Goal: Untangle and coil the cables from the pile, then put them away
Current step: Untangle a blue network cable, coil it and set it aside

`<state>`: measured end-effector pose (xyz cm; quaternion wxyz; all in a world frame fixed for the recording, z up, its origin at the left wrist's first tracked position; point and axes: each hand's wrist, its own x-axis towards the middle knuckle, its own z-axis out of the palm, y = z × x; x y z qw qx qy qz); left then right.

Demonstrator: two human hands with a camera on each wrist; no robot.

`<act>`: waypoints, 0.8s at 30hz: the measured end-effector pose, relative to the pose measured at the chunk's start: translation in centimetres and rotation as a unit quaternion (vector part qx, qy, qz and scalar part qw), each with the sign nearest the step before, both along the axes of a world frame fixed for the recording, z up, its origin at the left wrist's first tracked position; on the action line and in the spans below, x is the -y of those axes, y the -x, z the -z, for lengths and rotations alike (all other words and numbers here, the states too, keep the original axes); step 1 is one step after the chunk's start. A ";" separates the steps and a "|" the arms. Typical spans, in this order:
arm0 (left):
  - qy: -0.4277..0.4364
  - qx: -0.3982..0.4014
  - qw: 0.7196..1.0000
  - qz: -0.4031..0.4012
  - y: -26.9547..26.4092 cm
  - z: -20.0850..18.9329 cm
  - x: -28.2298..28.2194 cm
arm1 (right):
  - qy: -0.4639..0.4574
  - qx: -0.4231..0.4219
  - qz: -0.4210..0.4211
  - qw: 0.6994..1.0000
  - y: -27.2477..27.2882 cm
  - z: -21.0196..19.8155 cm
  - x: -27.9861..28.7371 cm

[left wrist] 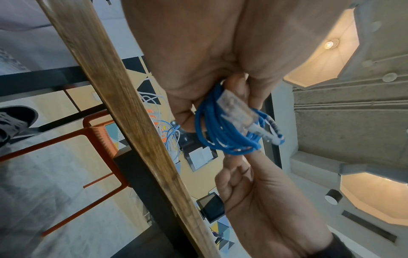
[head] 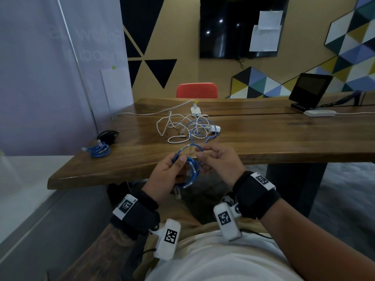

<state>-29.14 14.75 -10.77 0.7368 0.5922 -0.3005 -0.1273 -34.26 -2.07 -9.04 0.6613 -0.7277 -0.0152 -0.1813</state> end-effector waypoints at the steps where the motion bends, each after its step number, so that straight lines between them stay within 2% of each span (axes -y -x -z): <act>1: 0.001 -0.005 1.000 0.005 0.0 -0.1 -0.1 | -0.001 -0.002 -0.008 1.000 0.0 0.2 -0.2; 4: -0.007 -0.018 1.000 0.015 -0.2 0.1 -0.3 | -0.039 -0.012 -0.029 0.999 0.4 0.5 -1.0; 6: -0.007 -0.022 1.000 -0.005 -0.4 0.3 -0.3 | -0.032 -0.021 -0.027 0.999 0.6 0.3 -1.2; 8: 0.004 -0.027 0.999 -0.032 -0.7 0.5 -0.2 | 0.025 -0.036 -0.052 0.998 0.7 0.1 -1.1; 10: 0.024 -0.046 0.997 -0.057 -0.8 0.7 0.1 | 0.121 -0.047 -0.092 0.987 0.7 0.0 -1.2; 12: 0.042 -0.068 0.994 -0.072 -0.8 0.8 0.4 | 0.207 -0.042 -0.078 0.974 0.6 0.4 -1.4; 13: 0.050 -0.077 0.993 -0.073 -0.6 0.7 0.6 | 0.220 -0.030 -0.064 0.973 0.6 0.5 -1.6; 18: 0.090 -0.087 0.991 -0.048 0.0 0.1 0.9 | 0.150 -0.012 -0.033 0.988 0.7 0.4 -1.6; 24: 0.048 -0.009 0.999 -0.013 0.2 0.4 0.6 | 0.127 0.000 -0.009 0.992 0.4 0.5 -1.5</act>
